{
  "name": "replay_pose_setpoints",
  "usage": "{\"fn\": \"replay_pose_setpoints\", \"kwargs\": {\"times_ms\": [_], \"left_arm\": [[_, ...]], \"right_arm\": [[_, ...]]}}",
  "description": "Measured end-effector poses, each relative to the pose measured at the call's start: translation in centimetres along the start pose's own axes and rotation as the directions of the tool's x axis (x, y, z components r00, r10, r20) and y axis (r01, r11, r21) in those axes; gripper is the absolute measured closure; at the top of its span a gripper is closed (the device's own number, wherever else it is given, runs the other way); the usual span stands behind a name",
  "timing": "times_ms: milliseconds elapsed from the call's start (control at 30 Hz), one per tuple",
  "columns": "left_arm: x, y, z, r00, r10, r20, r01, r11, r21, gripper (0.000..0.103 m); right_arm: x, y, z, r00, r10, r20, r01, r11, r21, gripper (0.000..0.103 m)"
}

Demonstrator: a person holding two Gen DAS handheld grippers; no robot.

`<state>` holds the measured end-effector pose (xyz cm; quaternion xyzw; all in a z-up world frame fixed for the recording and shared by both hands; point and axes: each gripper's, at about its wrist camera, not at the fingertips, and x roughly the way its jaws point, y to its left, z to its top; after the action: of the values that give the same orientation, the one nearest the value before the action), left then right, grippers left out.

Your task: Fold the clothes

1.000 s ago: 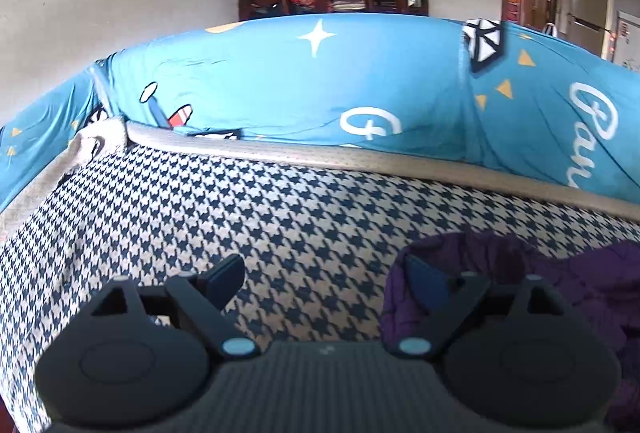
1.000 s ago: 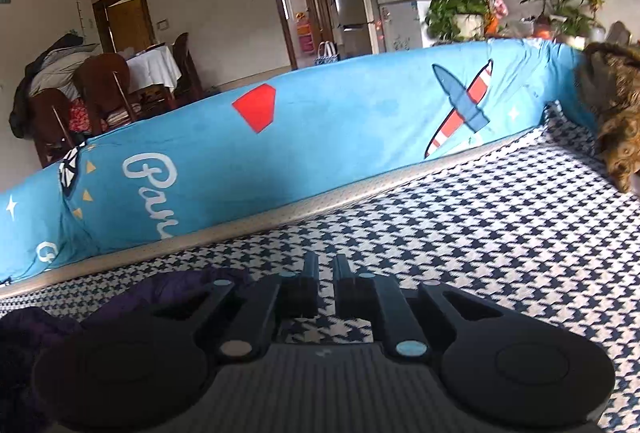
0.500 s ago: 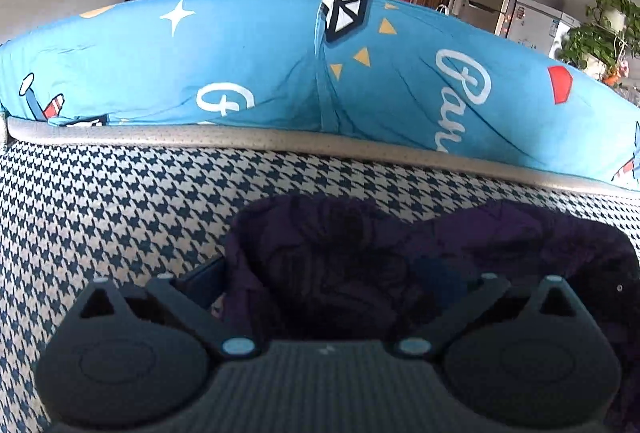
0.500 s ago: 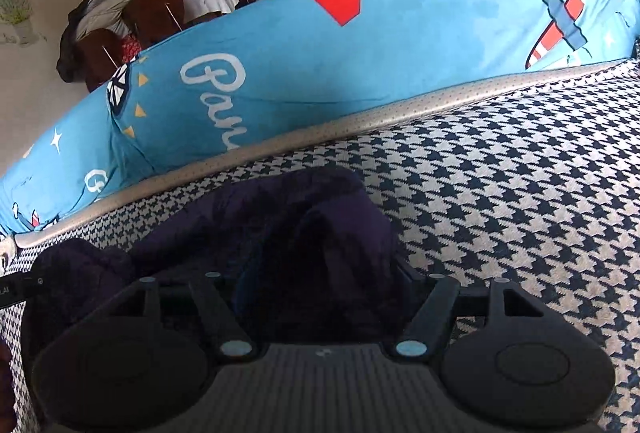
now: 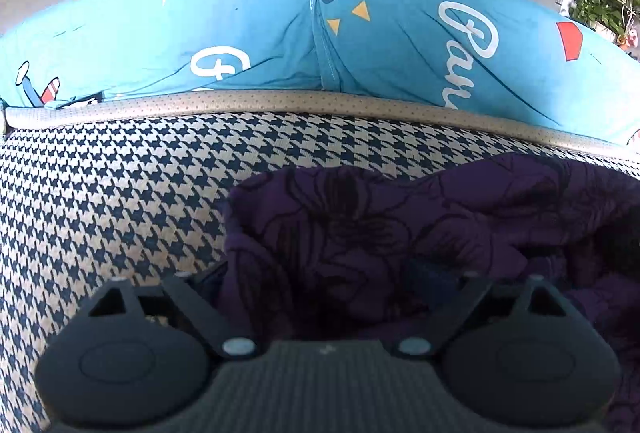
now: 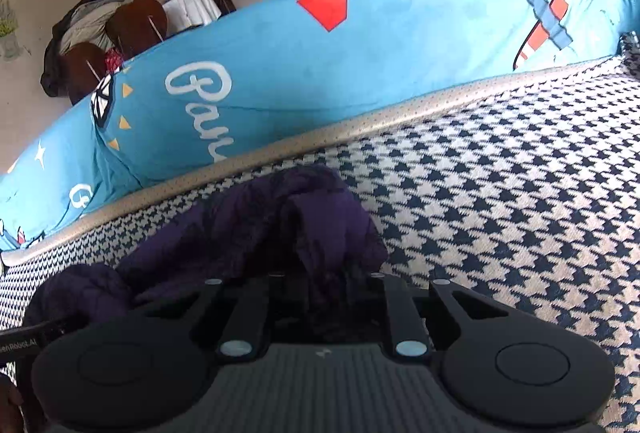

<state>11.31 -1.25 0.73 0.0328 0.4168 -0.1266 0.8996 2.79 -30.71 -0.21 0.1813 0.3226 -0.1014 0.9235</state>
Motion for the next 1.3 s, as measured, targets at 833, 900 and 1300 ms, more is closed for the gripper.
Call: {"fn": "replay_pose_setpoints", "kwargs": {"times_ms": [833, 900, 1300], "left_arm": [[-2.6, 2.2, 1.6, 0.989, 0.115, 0.089, -0.107, 0.99, -0.09, 0.038], [-2.7, 2.1, 1.6, 0.986, 0.14, 0.091, -0.132, 0.987, -0.09, 0.039], [-4.2, 0.7, 1.3, 0.994, 0.026, 0.105, -0.019, 0.998, -0.066, 0.019]], "right_arm": [[-9.6, -6.4, 3.8, 0.889, -0.369, 0.271, 0.317, 0.923, 0.217, 0.089], [-9.7, -7.9, 3.9, 0.892, -0.394, 0.222, 0.341, 0.908, 0.243, 0.089], [-10.1, -10.6, 2.1, 0.934, -0.355, 0.041, 0.348, 0.93, 0.121, 0.056]]}}
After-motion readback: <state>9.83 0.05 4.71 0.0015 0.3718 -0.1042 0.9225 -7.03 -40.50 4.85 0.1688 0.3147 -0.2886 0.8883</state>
